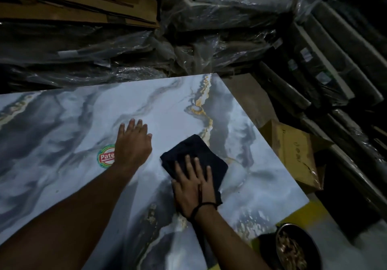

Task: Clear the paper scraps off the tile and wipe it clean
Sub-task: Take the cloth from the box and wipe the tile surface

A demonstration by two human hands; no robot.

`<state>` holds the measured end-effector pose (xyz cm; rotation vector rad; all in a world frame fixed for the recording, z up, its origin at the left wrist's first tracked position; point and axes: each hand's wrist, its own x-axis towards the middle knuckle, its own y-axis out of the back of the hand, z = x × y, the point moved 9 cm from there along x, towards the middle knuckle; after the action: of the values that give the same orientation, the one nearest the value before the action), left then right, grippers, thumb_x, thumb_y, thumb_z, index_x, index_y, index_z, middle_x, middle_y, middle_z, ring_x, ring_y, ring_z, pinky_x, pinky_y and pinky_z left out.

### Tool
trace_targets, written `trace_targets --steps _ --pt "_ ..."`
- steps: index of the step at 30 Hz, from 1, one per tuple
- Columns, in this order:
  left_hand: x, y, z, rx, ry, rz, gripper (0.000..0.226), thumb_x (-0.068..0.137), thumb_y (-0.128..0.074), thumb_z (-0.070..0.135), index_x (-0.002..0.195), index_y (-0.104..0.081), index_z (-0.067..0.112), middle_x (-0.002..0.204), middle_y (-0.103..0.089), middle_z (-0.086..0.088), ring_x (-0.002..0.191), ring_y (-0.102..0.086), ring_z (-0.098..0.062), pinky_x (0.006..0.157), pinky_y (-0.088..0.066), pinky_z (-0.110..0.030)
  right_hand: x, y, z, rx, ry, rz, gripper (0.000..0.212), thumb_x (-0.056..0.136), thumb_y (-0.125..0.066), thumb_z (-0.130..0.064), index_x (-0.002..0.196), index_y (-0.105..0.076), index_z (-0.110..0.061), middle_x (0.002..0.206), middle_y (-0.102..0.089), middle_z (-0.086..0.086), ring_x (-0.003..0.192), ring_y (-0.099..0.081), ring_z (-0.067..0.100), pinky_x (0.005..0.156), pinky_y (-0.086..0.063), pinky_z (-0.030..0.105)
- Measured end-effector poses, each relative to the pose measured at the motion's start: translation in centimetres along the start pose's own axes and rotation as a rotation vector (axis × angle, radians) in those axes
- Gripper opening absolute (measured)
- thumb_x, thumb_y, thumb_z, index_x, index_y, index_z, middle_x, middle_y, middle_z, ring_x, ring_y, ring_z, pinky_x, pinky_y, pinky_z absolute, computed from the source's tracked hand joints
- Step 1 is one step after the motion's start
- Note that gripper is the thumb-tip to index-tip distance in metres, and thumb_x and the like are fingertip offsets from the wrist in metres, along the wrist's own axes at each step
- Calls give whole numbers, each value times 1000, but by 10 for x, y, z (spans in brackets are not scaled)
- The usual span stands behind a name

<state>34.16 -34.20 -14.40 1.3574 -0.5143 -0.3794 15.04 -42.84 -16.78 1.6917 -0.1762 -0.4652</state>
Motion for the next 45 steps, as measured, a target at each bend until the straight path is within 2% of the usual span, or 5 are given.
trace_targets --steps 10,19,29,35,45 --pt "-98 -10 55 -79 -139 -101 60 87 -32 41 129 -56 5 135 -55 -14 125 -51 -34 103 -37 -53 -5 3 14 -16 52 -19 59 93 -9 -50 151 -11 -39 163 3 -5 150 6 20 117 7 51" --pt "-108 -11 57 -68 -147 -104 65 92 -21 47 141 -41 9 150 -36 -9 140 -31 -29 114 -21 -48 -32 8 141 23 -402 -40 53 100 -15 -47 152 -3 -39 162 9 -5 149 9 19 118 4 52" --pt "-107 -14 53 -90 -126 -136 68 92 -11 51 148 -27 17 157 -21 -2 146 -15 -22 118 -8 -41 -66 -19 43 -15 -38 -27 49 92 -32 -51 139 -42 -40 153 -35 -4 140 -37 24 109 -15 50" --pt "-109 -13 54 -84 -118 -137 68 93 -10 54 150 -20 18 158 -14 -1 147 -8 -20 118 -2 -39 -88 -1 165 -50 -356 -82 76 79 14 -57 151 -1 -40 161 14 -7 149 11 16 119 4 48" --pt "-111 -9 54 -75 -131 -114 67 92 -15 49 148 -28 14 156 -23 -5 145 -17 -23 117 -8 -41 -115 -30 16 -51 14 6 50 92 -40 -52 140 -40 -39 150 -42 -1 138 -38 25 105 -19 53"
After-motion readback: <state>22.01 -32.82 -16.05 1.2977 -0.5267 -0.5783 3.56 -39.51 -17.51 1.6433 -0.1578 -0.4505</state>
